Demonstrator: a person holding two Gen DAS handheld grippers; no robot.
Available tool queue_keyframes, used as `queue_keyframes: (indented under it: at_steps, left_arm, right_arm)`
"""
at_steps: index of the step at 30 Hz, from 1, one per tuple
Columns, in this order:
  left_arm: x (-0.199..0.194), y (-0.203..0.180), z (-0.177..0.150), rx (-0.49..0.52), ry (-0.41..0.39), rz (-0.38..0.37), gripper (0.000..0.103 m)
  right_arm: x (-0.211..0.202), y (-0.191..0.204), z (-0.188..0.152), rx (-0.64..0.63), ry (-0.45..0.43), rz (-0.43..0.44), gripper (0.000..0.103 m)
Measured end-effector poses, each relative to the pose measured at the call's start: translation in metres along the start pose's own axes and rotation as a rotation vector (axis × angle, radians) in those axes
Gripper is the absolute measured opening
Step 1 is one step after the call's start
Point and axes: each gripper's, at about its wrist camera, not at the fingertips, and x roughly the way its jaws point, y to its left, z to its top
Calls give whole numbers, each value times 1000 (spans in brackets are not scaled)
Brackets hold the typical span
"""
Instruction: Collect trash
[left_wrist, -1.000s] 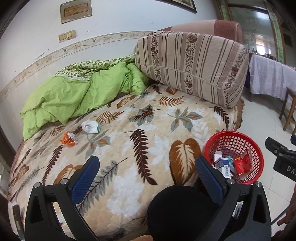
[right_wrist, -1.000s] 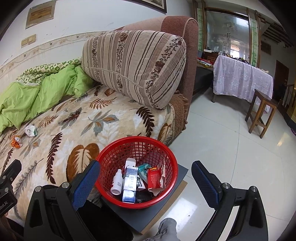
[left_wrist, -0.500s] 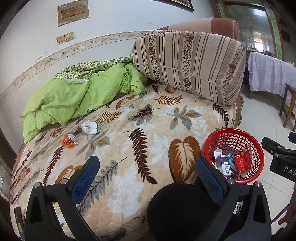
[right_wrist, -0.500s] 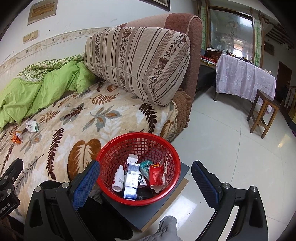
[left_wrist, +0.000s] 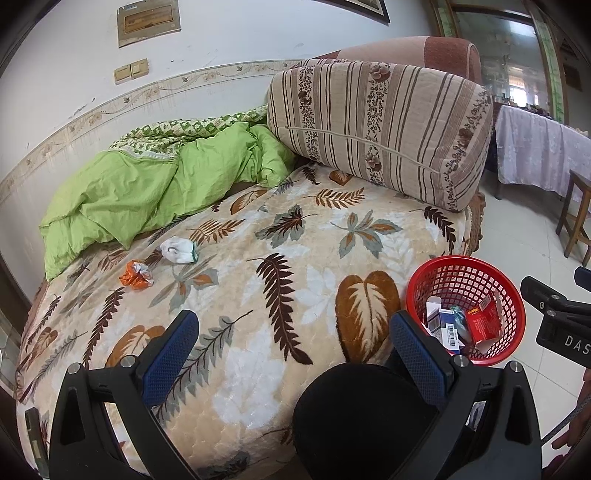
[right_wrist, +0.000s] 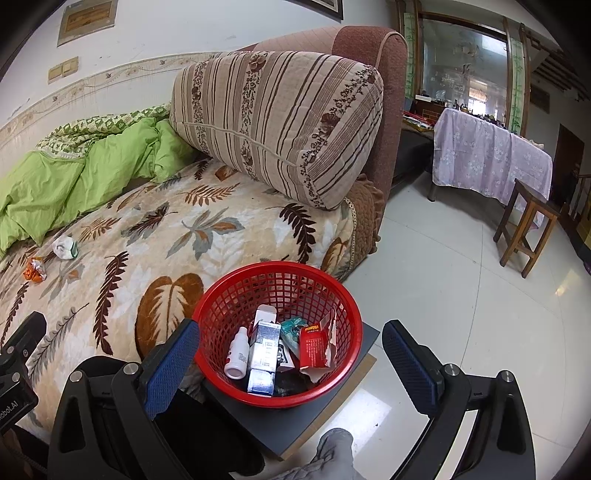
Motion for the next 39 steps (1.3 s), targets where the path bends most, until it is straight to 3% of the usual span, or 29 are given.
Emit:
queue_keyframes:
  at_steps: [39]
  left_arm:
    - [-6, -8, 2, -7, -10, -4, 103]
  right_arm:
    - [-1, 3, -2, -12, 6, -3, 100]
